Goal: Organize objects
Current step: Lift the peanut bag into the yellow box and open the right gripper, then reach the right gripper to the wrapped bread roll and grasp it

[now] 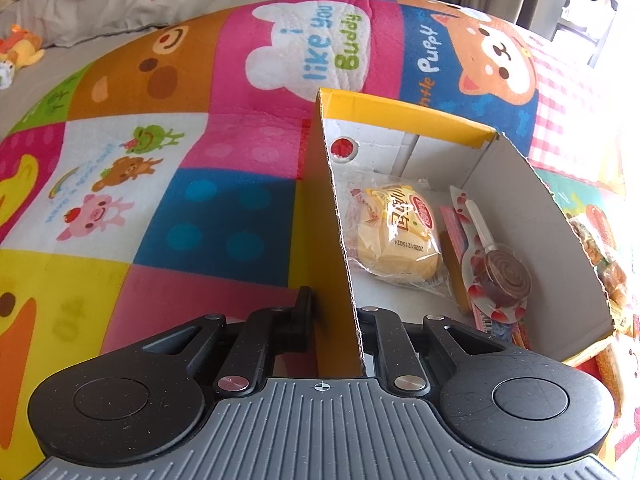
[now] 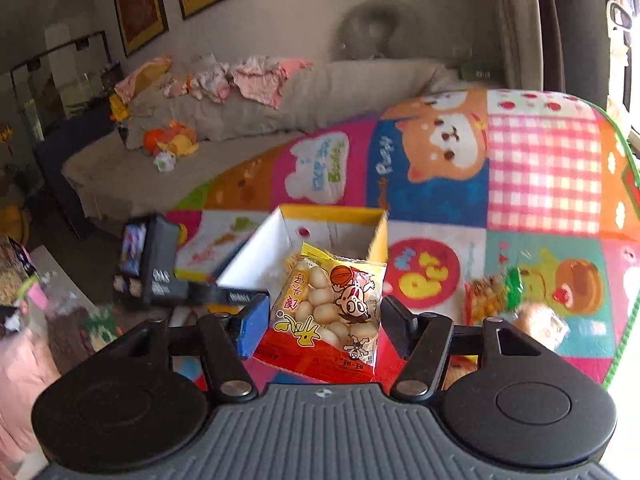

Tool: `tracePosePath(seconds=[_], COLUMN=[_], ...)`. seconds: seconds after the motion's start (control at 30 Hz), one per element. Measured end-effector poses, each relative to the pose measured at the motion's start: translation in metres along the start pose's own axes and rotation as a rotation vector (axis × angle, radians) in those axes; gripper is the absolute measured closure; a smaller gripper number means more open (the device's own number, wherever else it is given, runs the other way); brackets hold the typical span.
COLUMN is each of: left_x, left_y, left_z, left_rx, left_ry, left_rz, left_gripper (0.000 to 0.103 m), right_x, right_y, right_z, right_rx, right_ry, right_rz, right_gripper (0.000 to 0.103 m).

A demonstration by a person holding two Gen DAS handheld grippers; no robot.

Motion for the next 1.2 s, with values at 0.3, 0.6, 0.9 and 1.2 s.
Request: tracePosePath(seconds=[0.3, 0.6, 0.9, 1.2], left_x=[-0.001, 0.0, 0.0, -0.001], left_y=[0.001, 0.001, 0.0, -0.002], left_z=[0.001, 0.001, -0.001, -0.001], left_rx=[-0.003, 0.003, 0.016, 0.014], left_ry=[0.006, 0.004, -0.007, -0.005], left_rz=[0.0, -0.003, 0.0, 0.022], left_gripper=[0.089, 0.089, 0.089, 0.089], right_x=[0.065, 0.059, 0.022, 0.024], right_y=[-0.05, -0.022, 0.034, 0.087], right_z=[0.022, -0.042, -0.136, -0.155], right_rx=[0.162, 0.257, 0.341, 0.337], right_ry=[-0.167, -0.014, 0.268, 0.361], right_rz=[-0.004, 0.021, 0.027, 0.114], right_gripper=[0.032, 0.028, 0.023, 0.022])
Point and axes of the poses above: each gripper's, at about its wrist camera, not at the fingertips, and x roughly the way its jaws point, z to its left, y to its underside, the point moved 3 cm from there along x, roughly the way its jaws point, and after that the axes turned 7 degrees about x, right-handed, at the moved point
